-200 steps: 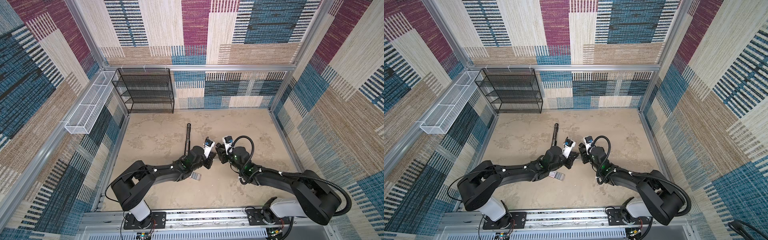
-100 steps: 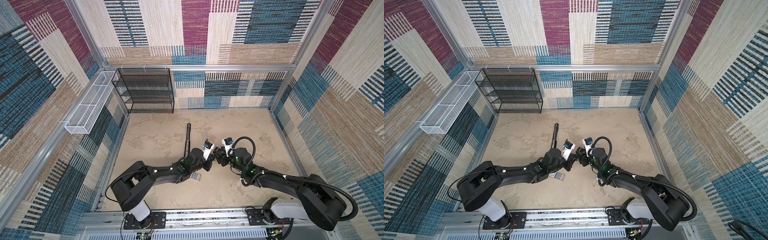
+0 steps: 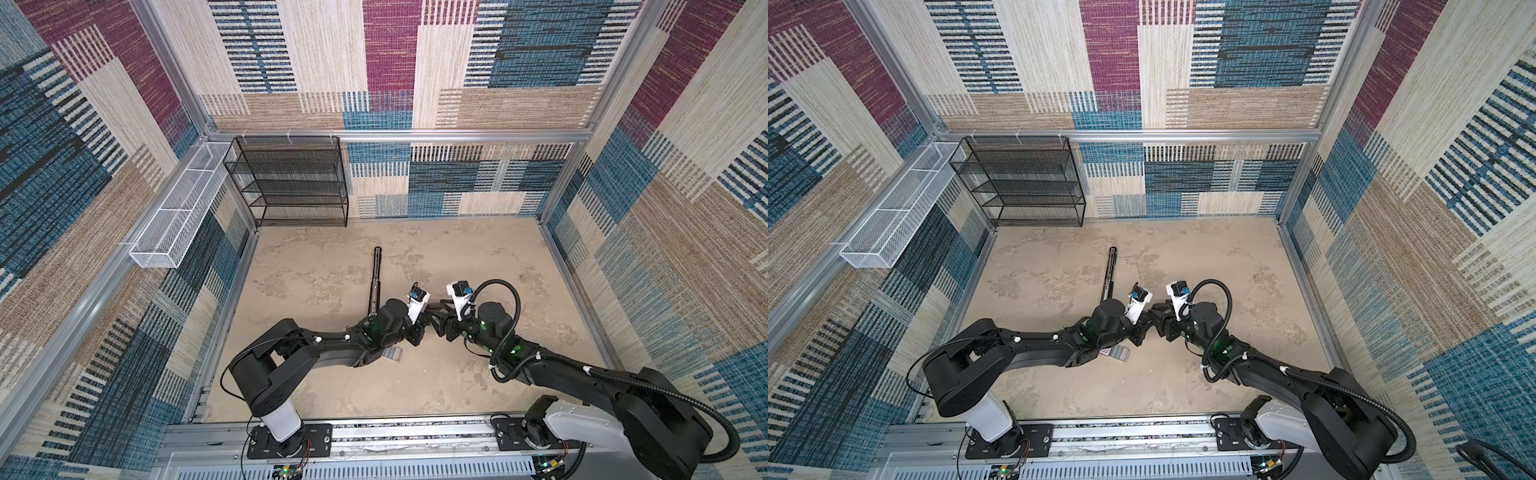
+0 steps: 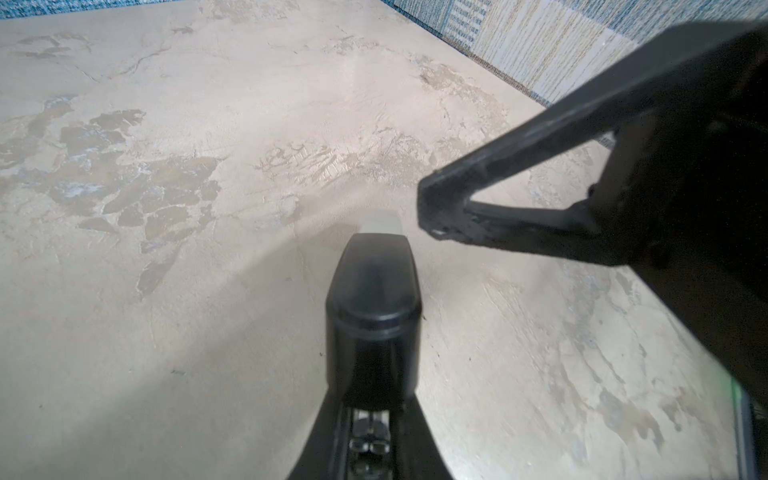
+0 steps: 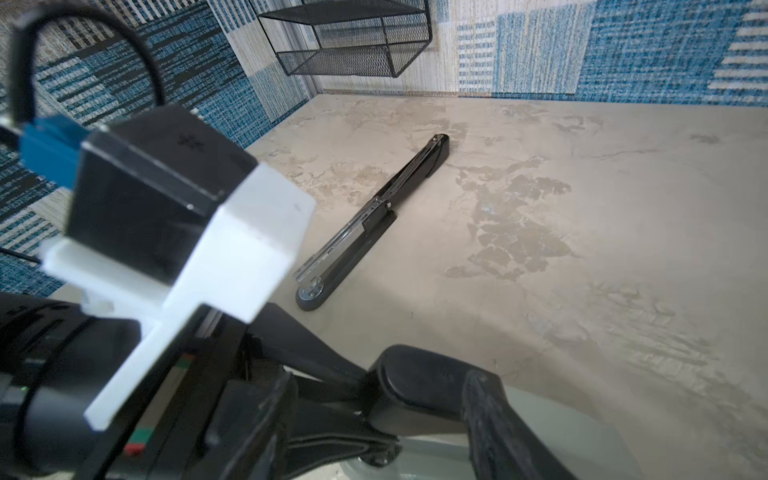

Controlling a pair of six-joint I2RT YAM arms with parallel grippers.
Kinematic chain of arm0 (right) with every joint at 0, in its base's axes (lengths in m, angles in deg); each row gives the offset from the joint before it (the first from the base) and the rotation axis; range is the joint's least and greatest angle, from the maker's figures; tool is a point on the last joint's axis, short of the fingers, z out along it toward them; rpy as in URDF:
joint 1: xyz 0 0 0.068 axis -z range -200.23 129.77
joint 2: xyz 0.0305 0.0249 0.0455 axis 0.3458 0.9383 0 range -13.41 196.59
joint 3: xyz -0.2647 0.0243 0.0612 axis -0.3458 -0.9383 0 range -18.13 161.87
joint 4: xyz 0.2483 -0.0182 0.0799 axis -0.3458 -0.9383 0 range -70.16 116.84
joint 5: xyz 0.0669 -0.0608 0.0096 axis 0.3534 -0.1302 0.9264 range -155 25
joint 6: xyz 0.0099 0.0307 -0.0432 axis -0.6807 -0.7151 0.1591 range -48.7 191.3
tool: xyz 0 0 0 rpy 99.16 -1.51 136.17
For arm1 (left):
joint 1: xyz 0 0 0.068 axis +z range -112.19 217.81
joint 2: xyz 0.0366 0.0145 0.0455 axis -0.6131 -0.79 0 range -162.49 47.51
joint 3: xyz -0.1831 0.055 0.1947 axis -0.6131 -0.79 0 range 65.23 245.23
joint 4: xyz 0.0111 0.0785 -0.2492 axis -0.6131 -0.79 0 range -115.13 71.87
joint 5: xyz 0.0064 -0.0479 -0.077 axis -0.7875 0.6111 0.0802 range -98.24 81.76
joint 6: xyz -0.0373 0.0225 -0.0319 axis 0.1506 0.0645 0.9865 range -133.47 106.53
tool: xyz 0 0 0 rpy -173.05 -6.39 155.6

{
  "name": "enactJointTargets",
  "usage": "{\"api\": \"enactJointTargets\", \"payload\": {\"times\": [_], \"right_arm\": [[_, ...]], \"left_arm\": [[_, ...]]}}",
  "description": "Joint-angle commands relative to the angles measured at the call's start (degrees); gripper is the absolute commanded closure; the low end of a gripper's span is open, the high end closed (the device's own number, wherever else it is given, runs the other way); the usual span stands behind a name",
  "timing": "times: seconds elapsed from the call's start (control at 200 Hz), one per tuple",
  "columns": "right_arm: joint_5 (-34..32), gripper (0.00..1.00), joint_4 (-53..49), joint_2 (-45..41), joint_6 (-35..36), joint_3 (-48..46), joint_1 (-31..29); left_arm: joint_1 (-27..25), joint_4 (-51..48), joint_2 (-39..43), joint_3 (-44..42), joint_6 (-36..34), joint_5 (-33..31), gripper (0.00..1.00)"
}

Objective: Load the staples into the stapler

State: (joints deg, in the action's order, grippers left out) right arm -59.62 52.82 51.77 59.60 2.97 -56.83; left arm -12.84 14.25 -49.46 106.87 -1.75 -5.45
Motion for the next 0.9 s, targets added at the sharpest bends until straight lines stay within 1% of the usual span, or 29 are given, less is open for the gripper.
{"api": "enactJointTargets", "payload": {"times": [0.0, 0.165, 0.356, 0.496, 0.656, 0.891], "right_arm": [[-4.36, 0.32, -1.22, -2.07, -2.58, -1.43, 0.71], [-4.63, 0.32, -1.43, -4.9, -6.75, -4.76, 4.17], [-4.58, 0.32, -2.07, -5.86, -8.41, -5.97, 6.07], [-4.29, 0.32, -1.73, -5.26, -9.2, -6.16, 7.23], [-4.25, 0.32, -1.8, -4.47, -9.63, -5.9, 8.27], [-3.2, 0.31, -2.77, -5.24, -10.69, -5.98, 9.87]], "left_arm": [[0.03, -0.74, -1.64, 0.9, -1.7, -2.48, 1.0], [-0.2, -2.1, -5.34, 3.02, -2.49, -3.4, 1.0], [-1.38, -4.05, -8.25, 4.41, -4.14, -4.45, 1.0], [-2.38, -5.69, -8.36, 4.11, -4.34, -4.72, 1.0], [-3.14, -8.17, -5.39, 3.0, -4.47, -4.5, 0.8], [-3.54, -16.11, 2.86, 1.84, -7.11, -2.62, 0.73]]}}
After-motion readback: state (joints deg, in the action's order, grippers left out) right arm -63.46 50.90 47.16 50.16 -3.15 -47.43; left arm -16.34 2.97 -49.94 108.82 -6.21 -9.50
